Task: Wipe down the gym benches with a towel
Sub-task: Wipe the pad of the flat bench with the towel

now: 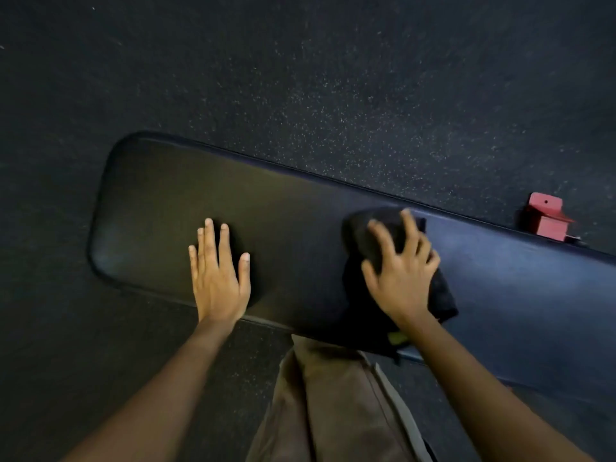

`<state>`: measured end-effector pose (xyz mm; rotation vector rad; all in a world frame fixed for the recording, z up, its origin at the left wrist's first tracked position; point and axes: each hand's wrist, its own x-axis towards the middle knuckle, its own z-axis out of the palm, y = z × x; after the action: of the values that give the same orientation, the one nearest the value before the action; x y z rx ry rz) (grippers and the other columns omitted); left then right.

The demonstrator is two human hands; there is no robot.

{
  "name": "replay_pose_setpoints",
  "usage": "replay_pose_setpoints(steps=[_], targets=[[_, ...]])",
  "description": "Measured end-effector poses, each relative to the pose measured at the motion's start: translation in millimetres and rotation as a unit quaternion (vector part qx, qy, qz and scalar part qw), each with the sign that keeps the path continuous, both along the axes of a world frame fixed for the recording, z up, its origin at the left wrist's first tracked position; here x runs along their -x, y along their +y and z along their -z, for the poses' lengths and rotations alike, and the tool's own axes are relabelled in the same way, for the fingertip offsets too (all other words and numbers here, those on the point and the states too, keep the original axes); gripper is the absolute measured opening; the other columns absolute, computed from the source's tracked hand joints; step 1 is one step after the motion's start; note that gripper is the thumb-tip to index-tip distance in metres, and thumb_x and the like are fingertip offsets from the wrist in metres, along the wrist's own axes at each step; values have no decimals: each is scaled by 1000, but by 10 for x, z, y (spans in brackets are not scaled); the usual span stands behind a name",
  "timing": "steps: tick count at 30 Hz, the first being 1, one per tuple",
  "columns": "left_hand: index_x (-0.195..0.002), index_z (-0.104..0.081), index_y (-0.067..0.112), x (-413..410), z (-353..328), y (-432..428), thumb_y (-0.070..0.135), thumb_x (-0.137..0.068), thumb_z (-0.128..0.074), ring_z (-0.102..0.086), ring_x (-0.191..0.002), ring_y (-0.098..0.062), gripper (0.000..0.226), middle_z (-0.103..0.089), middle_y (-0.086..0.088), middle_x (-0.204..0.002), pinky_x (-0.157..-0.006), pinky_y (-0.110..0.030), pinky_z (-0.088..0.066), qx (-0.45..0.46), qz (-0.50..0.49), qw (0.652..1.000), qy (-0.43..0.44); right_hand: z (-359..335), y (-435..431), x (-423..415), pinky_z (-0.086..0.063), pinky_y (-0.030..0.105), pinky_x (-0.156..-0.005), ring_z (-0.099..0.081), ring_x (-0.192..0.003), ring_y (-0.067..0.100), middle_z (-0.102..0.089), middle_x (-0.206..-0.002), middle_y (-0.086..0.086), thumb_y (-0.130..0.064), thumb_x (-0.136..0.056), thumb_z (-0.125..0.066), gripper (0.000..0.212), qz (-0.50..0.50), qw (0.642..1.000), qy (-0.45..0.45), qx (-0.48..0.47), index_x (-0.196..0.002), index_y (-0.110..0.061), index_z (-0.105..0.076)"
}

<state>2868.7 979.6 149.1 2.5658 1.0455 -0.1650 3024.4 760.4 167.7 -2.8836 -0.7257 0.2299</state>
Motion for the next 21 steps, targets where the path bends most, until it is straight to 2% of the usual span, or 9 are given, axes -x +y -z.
replay_pose_setpoints(steps=[2, 3, 5, 7, 10, 14, 17, 19, 21], targets=[[-144, -31, 2, -8, 11, 124, 40, -96, -28, -13, -144, -29, 62, -17, -17, -155, -116, -43, -8, 0, 6, 1000, -2, -20, 708, -112, -30, 62, -99, -31, -129, 44, -14, -158, 19, -36, -79, -67, 75, 179, 983, 31, 7, -145, -32, -32], [-144, -31, 3, 5, 18, 194, 40, -96, -28, -13, -143, -29, 62, -17, -17, -155, -116, -43, -8, -1, 8, 1000, -3, -36, 1040, -77, -27, 63, -102, -28, -132, 45, -9, -159, 19, -37, -80, -65, 77, 166, 984, 61, 20, -148, -33, -28], [-145, -31, 3, 56, 28, 334, 39, -96, -29, -14, -143, -29, 61, -18, -17, -155, -116, -42, -9, 3, 8, 1000, -8, -9, 1397, 181, -30, 64, -100, -33, -131, 45, -10, -159, 18, -39, -78, -67, 80, -40, 998, 52, -1, -149, -35, -29], [-145, -31, 3, 100, 25, 474, 39, -95, -30, -14, -143, -30, 61, -18, -17, -155, -115, -43, -9, 3, 8, 1000, -16, 53, 1275, 540, -39, 61, -94, -42, -124, 43, -18, -158, 17, -41, -73, -69, 80, -278, 960, 16, -25, -146, -36, -35], [-145, -30, 3, 210, 36, 747, 39, -95, -30, -13, -143, -30, 61, -18, -17, -155, -115, -44, -9, 7, -2, 1000, -13, 78, 821, 676, -44, 56, -89, -44, -118, 38, -21, -155, 13, -44, -74, -58, 72, -392, 919, 2, -28, -142, -39, -36], [-145, -30, 3, 351, 76, 1097, 38, -96, -31, -14, -143, -27, 60, -18, -16, -155, -117, -39, -6, 12, 15, 1000, -21, 55, 1043, 465, -36, 65, -92, -33, -121, 39, -20, -152, 16, -43, -73, -55, 66, -48, 999, 8, -6, -136, -35, -37], [-145, -30, 4, 464, 95, 1313, 36, -96, -33, -13, -143, -23, 58, -21, -14, -154, -117, -33, -3, 26, 73, 996, -37, 38, 2009, 460, -25, 65, -100, -27, -130, 44, -12, -158, 20, -36, -80, -63, 72, 195, 980, 35, -3, -145, -32, -31], [-145, -31, 5, 568, 113, 1473, 35, -96, -35, -15, -143, -24, 58, -23, -14, -154, -117, -34, -4, 35, 89, 995, -43, 33, 2544, 629, -25, 64, -101, -26, -131, 44, -9, -159, 19, -37, -82, -61, 74, 153, 987, 56, 1, -148, -33, -28], [-145, -31, 6, 662, 115, 1665, 36, -96, -35, -16, -142, -25, 58, -23, -14, -154, -116, -36, -6, 40, 95, 993, -49, 73, 2734, 921, -32, 65, -97, -29, -128, 42, -14, -157, 17, -40, -80, -58, 73, -9, 999, 32, -12, -148, -34, -30]])
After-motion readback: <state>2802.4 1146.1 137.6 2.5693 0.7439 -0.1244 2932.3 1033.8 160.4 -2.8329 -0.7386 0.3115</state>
